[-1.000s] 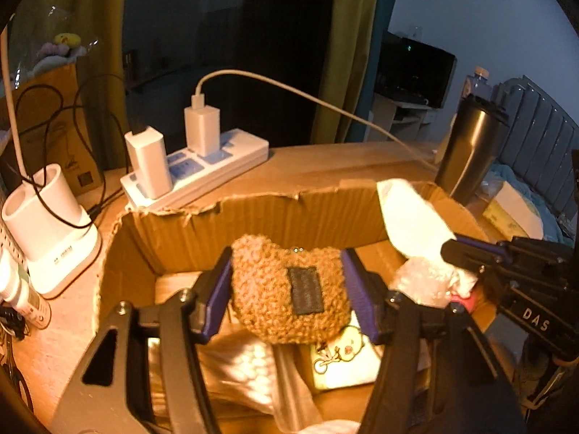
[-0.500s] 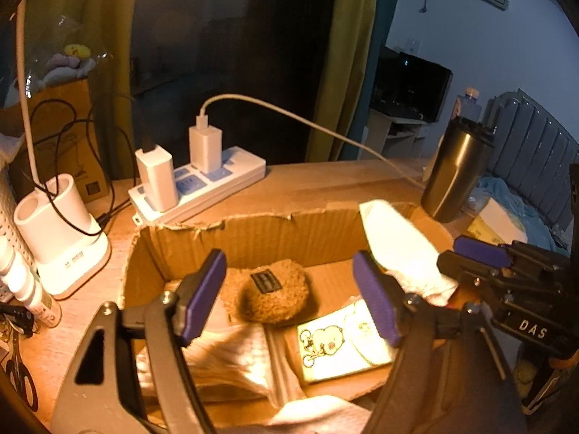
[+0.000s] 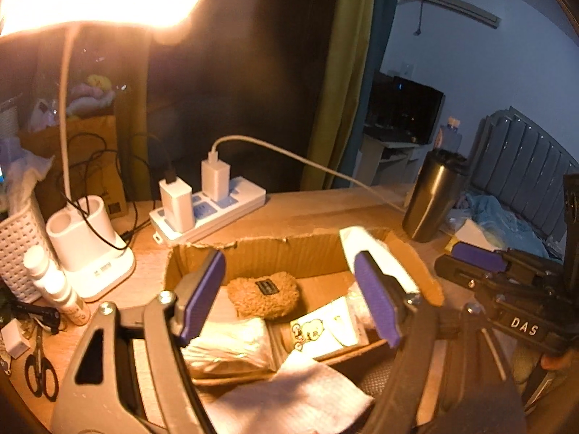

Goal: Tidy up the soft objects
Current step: 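Withdraw both open tools from the box toward the glove and cloth, then grasp the black-grey knit glove with the right tool while the left grasps the white cloth, then carry the glove with the right tool while the left carries the cloth over the box, then lower the glove into the box and open the right tool while the left releases the cloth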

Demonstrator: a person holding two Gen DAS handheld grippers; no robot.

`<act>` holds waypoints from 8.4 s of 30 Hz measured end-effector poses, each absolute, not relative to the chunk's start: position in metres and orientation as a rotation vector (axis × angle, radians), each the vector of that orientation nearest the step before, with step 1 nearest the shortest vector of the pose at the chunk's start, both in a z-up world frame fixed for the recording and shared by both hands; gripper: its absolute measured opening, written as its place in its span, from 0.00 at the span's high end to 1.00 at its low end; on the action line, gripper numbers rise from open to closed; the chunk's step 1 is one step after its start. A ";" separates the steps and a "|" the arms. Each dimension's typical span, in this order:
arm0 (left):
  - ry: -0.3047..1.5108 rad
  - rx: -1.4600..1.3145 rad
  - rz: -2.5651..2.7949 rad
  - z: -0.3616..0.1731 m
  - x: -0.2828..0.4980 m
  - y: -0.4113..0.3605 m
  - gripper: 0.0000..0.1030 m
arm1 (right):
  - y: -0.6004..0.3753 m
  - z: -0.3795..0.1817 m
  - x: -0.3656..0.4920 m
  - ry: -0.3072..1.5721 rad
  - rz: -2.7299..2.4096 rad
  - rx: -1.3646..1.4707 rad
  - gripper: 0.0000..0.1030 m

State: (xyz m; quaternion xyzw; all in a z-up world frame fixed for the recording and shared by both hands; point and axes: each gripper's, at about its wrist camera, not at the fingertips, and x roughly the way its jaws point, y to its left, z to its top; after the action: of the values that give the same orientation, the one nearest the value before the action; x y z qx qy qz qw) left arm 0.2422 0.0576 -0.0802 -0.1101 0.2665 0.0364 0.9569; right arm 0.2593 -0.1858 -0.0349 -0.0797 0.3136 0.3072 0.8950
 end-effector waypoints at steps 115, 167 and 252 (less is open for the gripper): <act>0.805 -0.151 -0.015 -0.161 0.175 0.030 0.84 | -0.213 -0.108 0.173 0.783 0.654 -0.110 0.74; 0.425 -0.147 -0.054 -0.021 0.136 0.052 0.84 | -0.196 0.022 0.146 0.482 0.652 -0.163 0.74; 0.675 -0.166 0.072 -0.135 0.265 0.106 0.71 | -0.070 -0.090 0.267 0.736 0.744 -0.168 0.73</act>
State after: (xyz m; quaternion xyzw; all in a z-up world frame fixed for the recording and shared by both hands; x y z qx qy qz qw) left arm 0.2649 0.1060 -0.1353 -0.0815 0.3306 0.0354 0.9396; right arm 0.2671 -0.0701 -0.0901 -0.0799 0.3511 0.3549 0.8628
